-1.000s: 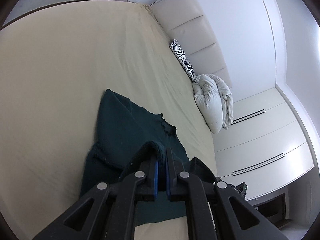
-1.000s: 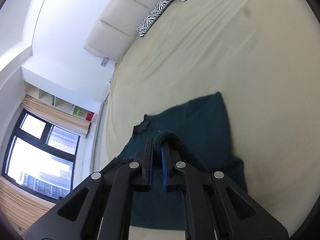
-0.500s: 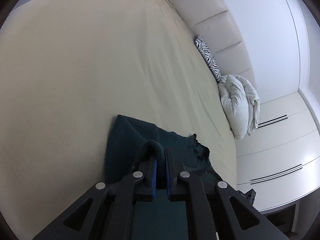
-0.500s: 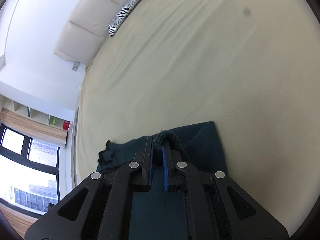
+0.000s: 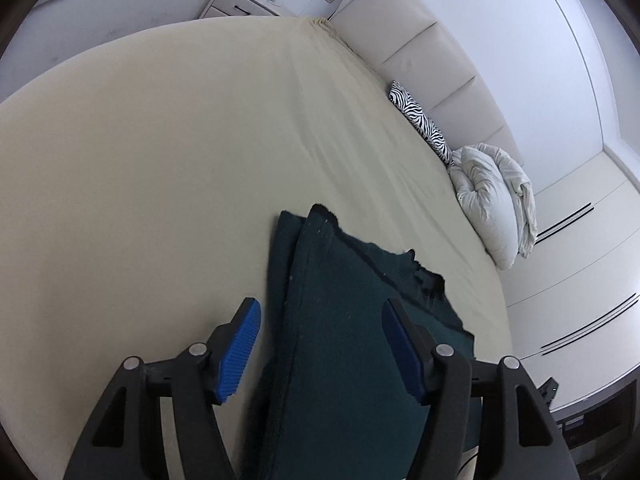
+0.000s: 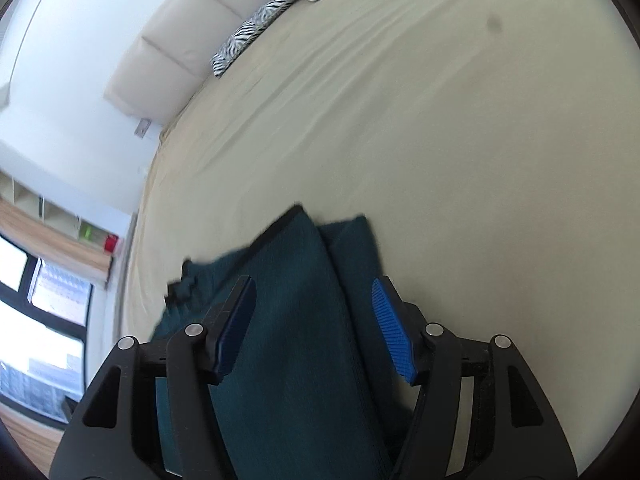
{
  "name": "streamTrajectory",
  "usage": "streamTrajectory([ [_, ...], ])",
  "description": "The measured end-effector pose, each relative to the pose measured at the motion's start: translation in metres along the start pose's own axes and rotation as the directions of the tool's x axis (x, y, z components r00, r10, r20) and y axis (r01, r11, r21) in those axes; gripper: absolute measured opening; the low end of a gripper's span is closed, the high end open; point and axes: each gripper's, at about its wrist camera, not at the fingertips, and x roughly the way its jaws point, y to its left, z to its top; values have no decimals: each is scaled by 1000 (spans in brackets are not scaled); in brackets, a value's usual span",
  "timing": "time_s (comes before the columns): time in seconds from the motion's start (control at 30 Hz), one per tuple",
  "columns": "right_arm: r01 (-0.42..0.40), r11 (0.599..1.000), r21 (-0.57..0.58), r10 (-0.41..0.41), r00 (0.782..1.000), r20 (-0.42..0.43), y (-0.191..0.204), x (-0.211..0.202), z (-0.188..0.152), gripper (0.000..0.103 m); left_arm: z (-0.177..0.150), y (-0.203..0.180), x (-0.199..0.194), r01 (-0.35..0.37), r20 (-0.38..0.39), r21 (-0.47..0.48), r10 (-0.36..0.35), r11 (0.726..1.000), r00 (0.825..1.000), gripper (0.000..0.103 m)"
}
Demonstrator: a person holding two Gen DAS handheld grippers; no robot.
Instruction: Fold small clothes
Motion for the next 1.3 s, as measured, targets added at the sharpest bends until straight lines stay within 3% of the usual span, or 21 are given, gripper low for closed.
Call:
streamTrajectory([
  [0.13,49,990,-133,-50,999,-7,12,-16,-35,58,-28,2,-10,-21,-4,32,21,999,1000,64],
  [0.33,178,957,-227,-182,983,5,4,-35,-75,44,-60,-4,-18,-54,-18,105,56,993,998,59],
  [0.5,224,942,-249,-229,973,9,-8,-39,-86,38,-69,4,-17,-84,-27,111,87,990,996,44],
  [0.57,219,943,-251,-226,974,3,-10,-40,-90,30,-71,7,-18,-96,-29,119,100,988,995,35],
  [0.67,214,938,-271,-220,975,9,-7,-43,-93,9,-71,8,-20,-108,-26,132,112,985,993,31],
  [0.7,214,939,-270,-218,976,15,-6,-46,-94,7,-71,8,-21,-110,-26,132,114,985,993,30],
  [1.03,195,961,-196,-195,981,23,-19,-67,-102,5,-71,11,-19,-148,-41,155,156,977,987,17],
  [1.3,182,971,-153,-178,983,36,-37,-67,-117,5,-76,15,-24,-159,-49,193,171,968,984,13],
])
